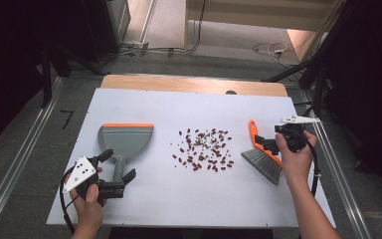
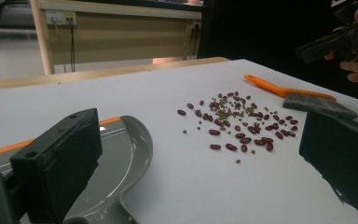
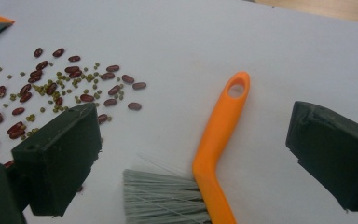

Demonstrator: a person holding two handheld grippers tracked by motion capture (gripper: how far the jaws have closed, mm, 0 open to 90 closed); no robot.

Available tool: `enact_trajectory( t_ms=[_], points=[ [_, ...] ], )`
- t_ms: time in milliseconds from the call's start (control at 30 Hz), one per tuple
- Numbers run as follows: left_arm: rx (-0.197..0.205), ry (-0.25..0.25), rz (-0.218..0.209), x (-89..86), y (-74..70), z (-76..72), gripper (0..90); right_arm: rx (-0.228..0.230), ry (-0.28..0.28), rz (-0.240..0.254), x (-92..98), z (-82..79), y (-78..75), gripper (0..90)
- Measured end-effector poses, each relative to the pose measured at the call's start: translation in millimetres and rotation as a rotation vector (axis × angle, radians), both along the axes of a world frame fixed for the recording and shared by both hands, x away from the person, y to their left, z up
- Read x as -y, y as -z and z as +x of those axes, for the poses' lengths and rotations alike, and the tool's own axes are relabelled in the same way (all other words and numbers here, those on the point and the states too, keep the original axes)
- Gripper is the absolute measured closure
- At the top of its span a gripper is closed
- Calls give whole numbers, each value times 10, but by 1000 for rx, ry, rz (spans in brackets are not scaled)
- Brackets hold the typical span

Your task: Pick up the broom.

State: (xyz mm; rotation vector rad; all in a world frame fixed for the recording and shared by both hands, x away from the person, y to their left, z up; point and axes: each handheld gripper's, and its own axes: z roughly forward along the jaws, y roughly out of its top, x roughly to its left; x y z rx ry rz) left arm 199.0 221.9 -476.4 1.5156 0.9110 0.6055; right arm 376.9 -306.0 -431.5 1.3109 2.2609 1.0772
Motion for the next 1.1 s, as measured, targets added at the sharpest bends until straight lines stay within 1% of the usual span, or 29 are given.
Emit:
enact_trajectory(
  t_ms=[67,167,200,233,267,300,367,400,467,500,533,567,633,667,700,767,800,833,900,967,1100],
  points=[
    [0,0,0,4,0,2,3,-29,-2,-27,-26,78,31,41],
    [0,2,8,10,-1,2,3,-83,18,-69,-60,173,92,52],
    [-1,2,10,12,0,2,2,-111,42,-94,-77,222,140,132],
    [-1,2,10,15,2,3,3,-128,59,-103,-85,246,167,154],
    [-2,3,12,15,3,5,3,-128,59,-103,-85,246,167,154],
    [-5,5,11,18,6,6,3,-147,69,-101,-88,267,193,196],
    [-7,4,11,22,9,8,3,-182,71,-84,-93,300,236,312],
    [-8,5,12,25,8,9,3,-193,85,-85,-104,311,251,346],
    [-6,7,12,28,8,8,3,-203,103,-115,-134,325,272,386],
    [-6,7,12,29,8,7,3,-203,111,-142,-153,329,280,401],
    [-6,7,14,29,8,6,3,-224,113,-185,-181,350,309,422],
    [-6,8,13,30,9,7,3,-224,113,-185,-181,350,309,422],
    [-8,8,16,32,11,9,3,-281,112,-199,-192,391,367,426],
    [-8,9,16,34,11,10,3,-281,112,-199,-192,391,367,426],
    [-7,10,15,38,11,9,3,-297,126,-204,-195,393,378,432],
    [-7,13,17,41,11,9,3,-304,126,-239,-196,398,396,459],
    [-7,13,17,42,12,9,3,-309,125,-245,-196,400,404,467],
    [-8,14,17,42,13,9,3,-315,128,-237,-195,402,412,478],
    [-9,14,19,41,14,11,3,-332,158,-221,-207,398,411,489],
    [-11,14,19,44,17,14,3,-339,150,-218,-218,393,412,523],
    [-10,18,24,55,14,9,3,-337,157,-265,-271,365,408,570]
  ],
)
